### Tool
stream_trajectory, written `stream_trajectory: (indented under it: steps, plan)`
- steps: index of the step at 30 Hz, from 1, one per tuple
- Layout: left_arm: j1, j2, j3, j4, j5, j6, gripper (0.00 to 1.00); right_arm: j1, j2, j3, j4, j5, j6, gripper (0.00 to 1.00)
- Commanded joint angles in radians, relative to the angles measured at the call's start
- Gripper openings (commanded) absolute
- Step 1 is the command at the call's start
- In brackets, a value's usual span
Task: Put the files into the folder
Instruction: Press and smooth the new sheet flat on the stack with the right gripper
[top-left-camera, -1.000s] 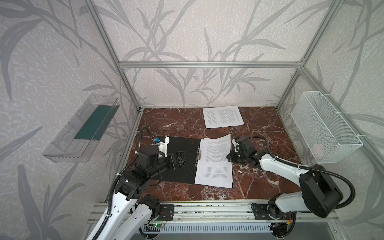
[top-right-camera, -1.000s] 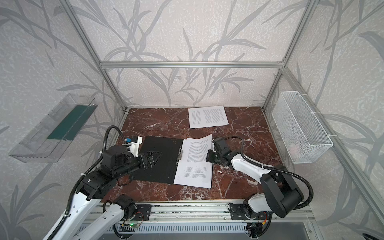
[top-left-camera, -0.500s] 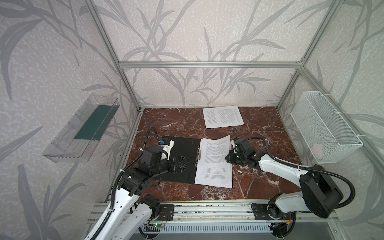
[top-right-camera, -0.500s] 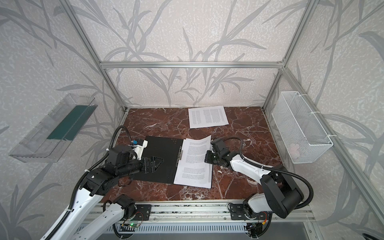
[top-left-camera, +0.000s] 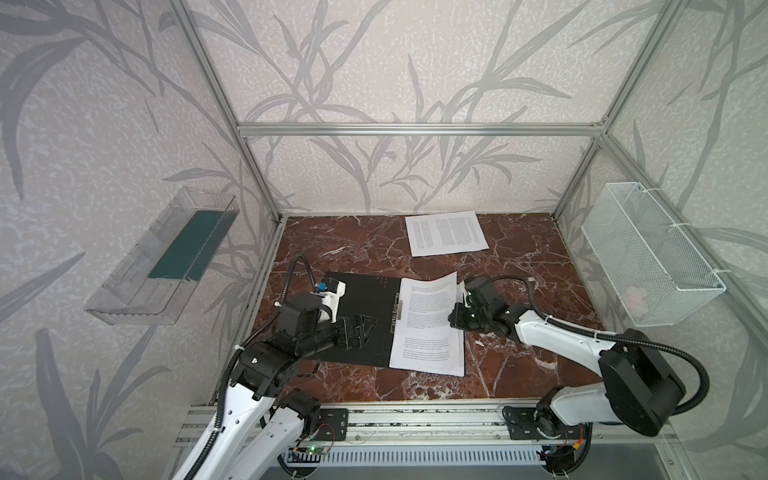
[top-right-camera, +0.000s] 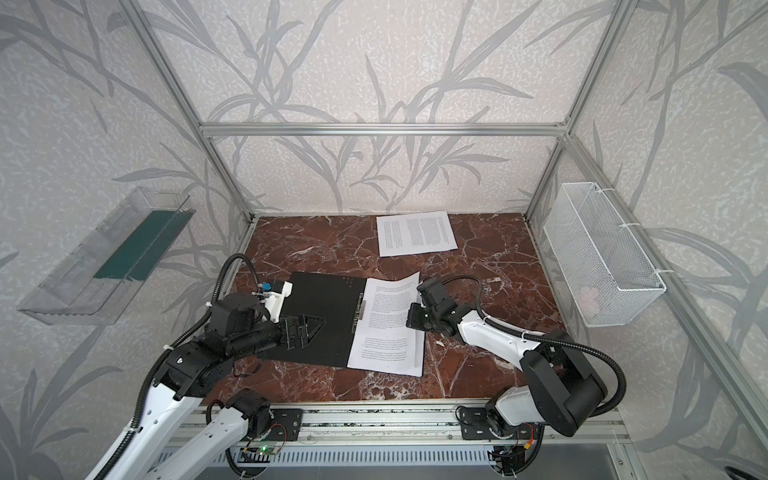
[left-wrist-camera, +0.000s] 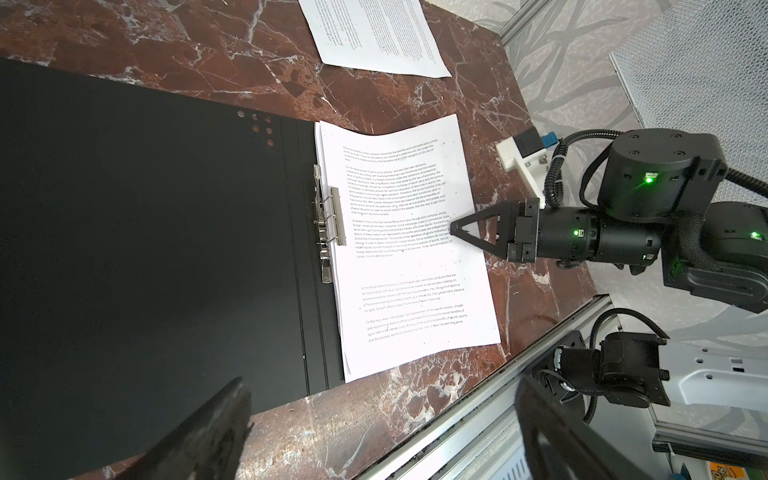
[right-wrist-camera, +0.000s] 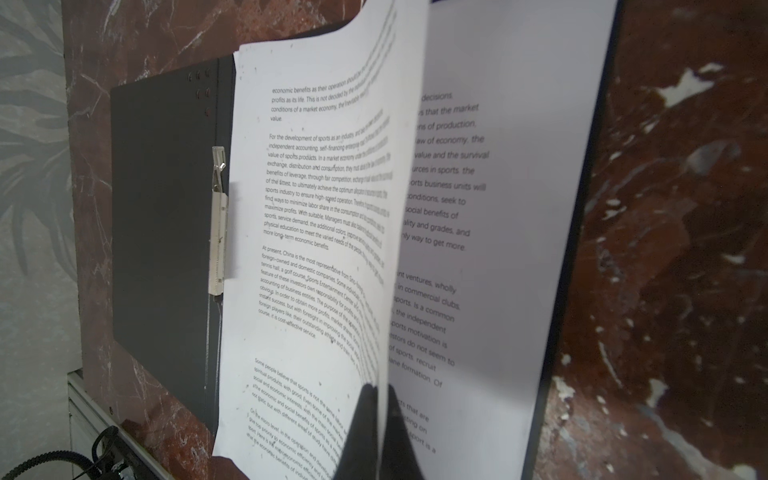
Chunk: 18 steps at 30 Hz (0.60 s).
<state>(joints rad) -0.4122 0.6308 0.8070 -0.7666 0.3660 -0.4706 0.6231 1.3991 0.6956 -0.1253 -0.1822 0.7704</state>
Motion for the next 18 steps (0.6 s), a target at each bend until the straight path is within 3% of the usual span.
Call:
stream_trajectory:
  steps: [1, 18]
  plan:
    - [-0.001, -0.005, -0.009, -0.007, 0.006, 0.016, 0.99, 0.010, -0.004, -0.006, -0.010, 0.018, 0.011, 0.00]
    - [-0.002, -0.002, -0.011, -0.004, 0.007, 0.014, 0.99, 0.024, 0.031, -0.001, 0.013, 0.007, 0.020, 0.00]
